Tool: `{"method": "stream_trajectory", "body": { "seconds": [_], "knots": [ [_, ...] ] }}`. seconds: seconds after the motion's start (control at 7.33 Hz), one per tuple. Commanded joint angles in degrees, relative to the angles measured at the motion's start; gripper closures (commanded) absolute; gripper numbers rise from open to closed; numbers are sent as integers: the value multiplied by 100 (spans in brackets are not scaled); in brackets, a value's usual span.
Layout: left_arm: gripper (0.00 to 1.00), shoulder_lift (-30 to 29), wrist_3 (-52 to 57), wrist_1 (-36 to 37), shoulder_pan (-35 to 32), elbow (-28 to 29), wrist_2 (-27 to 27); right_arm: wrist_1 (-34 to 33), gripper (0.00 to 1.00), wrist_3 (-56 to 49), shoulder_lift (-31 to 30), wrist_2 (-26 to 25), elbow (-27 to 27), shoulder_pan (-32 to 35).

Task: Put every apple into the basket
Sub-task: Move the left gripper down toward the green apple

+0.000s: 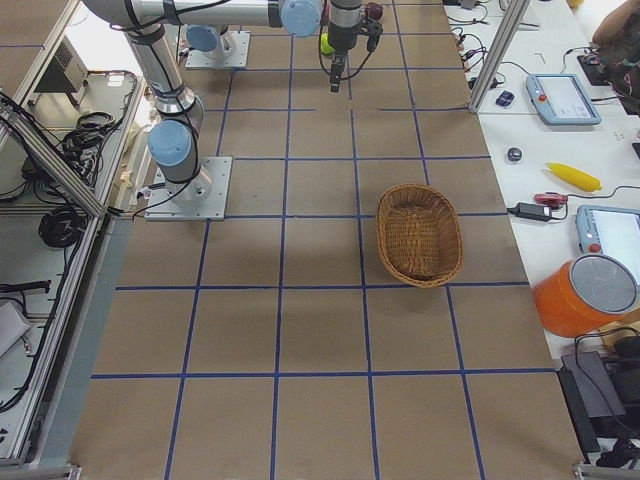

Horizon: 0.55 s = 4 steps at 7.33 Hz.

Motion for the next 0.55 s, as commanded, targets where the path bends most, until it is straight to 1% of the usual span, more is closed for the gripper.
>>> {"method": "stream_trajectory", "body": {
  "seconds": [0.0, 0.14, 0.27, 0.41],
  "knots": [
    [0, -284, 183, 766, 679, -668, 148, -9, 0, 0, 0, 0, 3, 0],
    [0, -372, 166, 1216, 1057, -1185, 114, 0, 0, 0, 0, -9, 3, 0],
    [0, -425, 157, 1908, 1374, -1851, 96, 0, 0, 0, 0, -9, 11, 0],
    [0, -495, 114, 2645, 1482, -2380, 78, 0, 0, 0, 0, -9, 11, 0]
  ]
}}
